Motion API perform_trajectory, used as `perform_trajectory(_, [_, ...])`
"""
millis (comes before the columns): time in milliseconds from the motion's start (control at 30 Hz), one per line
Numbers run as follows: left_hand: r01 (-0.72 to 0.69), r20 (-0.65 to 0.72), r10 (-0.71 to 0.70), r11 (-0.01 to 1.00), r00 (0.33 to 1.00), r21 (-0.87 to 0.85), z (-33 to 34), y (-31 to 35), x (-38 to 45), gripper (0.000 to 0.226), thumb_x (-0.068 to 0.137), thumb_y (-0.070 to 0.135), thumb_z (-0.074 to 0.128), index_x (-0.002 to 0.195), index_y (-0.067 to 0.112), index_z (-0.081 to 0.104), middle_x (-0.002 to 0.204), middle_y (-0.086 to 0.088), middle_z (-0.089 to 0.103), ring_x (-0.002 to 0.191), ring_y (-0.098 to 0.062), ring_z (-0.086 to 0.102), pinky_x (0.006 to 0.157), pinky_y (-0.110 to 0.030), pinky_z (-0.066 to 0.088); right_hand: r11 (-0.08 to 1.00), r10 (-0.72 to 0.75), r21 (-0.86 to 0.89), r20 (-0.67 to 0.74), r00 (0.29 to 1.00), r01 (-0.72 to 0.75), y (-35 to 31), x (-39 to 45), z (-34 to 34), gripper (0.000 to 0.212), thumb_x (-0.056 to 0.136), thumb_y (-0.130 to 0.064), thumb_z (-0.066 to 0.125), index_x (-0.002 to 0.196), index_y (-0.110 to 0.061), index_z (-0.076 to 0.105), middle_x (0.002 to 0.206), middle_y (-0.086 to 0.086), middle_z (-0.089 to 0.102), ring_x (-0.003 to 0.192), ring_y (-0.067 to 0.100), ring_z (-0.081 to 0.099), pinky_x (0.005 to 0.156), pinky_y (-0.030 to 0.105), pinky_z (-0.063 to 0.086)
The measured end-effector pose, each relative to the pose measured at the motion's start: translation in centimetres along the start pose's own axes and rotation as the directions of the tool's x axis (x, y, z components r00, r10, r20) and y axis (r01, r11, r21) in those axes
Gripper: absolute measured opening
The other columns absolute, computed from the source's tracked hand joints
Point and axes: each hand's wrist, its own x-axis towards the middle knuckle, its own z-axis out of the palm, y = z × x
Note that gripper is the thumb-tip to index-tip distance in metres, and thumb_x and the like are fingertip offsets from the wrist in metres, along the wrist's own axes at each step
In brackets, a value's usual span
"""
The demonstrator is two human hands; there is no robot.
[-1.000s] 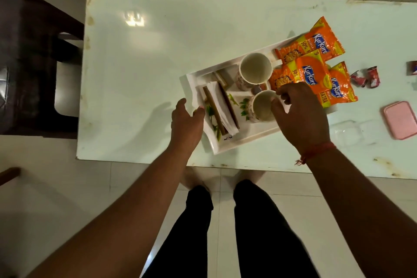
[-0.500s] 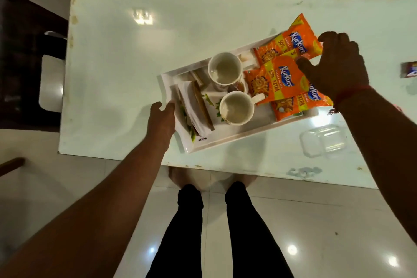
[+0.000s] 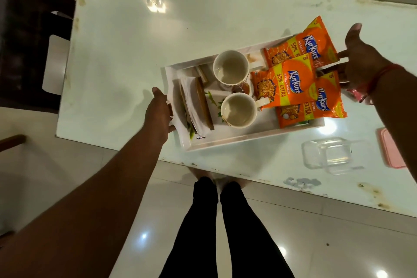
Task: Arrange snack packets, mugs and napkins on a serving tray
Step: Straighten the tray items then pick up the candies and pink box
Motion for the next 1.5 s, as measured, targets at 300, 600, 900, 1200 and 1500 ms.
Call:
perform_trajectory(300, [-0.031,0.031,0.03,0.998,0.999,0.049,0.2,3.2,0.5,0.057,0.097,0.068,0.022,0.101,0.028,0.063,0.082,0.002,0.063,0.086,-0.02,0.063,0.074,-0.039,0.052,0.996,0.036,0.083,-0.039,0.999,-0.033,0.9,-0.2,-0.1,0.107,0.067,-0.095,0.023,0.139,-0.018,0.043,0.107,0.007,0.073,0.094,0.026,0.072,0.067,0.036,0.051])
perform_trajectory(600, [-0.081,0.082,0.068,0.981,0.994,0.176,2.6,8.8,1.5,0.059,0.097,0.068,0.021,0.09,0.025,0.061,0.081,0.002,0.063,0.081,-0.018,0.061,0.074,-0.039,0.05,0.985,0.05,0.166,-0.078,0.996,-0.036,2.2,-0.1,-0.8,0.105,0.07,-0.094,0.021,0.143,-0.02,0.04,0.109,0.007,0.073,0.096,0.026,0.071,0.075,0.039,0.053])
perform_trajectory(900, [-0.108,0.114,0.08,0.956,0.99,0.271,3.5,11.1,2.2,0.069,0.096,0.069,0.021,0.128,0.022,0.06,0.078,0.004,0.056,0.083,-0.018,0.056,0.093,-0.044,0.051,0.988,0.02,0.151,-0.077,0.997,-0.008,2.4,-0.5,-0.3,0.081,0.073,-0.092,0.018,0.105,-0.034,0.064,0.089,0.001,0.078,0.085,0.022,0.075,0.067,0.034,0.052])
perform_trajectory(1200, [-0.138,0.125,0.108,0.953,0.986,0.268,3.7,11.6,2.5,0.069,0.096,0.068,0.023,0.135,0.022,0.056,0.13,-0.003,0.064,0.098,-0.02,0.06,0.097,-0.045,0.049,0.992,0.005,0.126,-0.061,0.998,0.002,2.6,-0.5,0.1,0.074,0.071,-0.093,0.017,0.068,-0.045,0.073,0.082,-0.004,0.078,0.091,0.023,0.072,0.073,0.036,0.05])
perform_trajectory(1500, [-0.135,0.126,0.103,0.95,0.987,0.282,3.8,11.7,2.5,0.069,0.097,0.068,0.023,0.141,0.022,0.05,0.143,-0.003,0.055,0.129,-0.024,0.053,0.111,-0.051,0.038,0.998,0.002,0.07,-0.087,0.996,0.004,2.4,-1.1,0.6,0.074,0.077,-0.089,0.016,0.085,-0.04,0.07,0.088,-0.001,0.076,0.093,0.023,0.07,0.076,0.036,0.049])
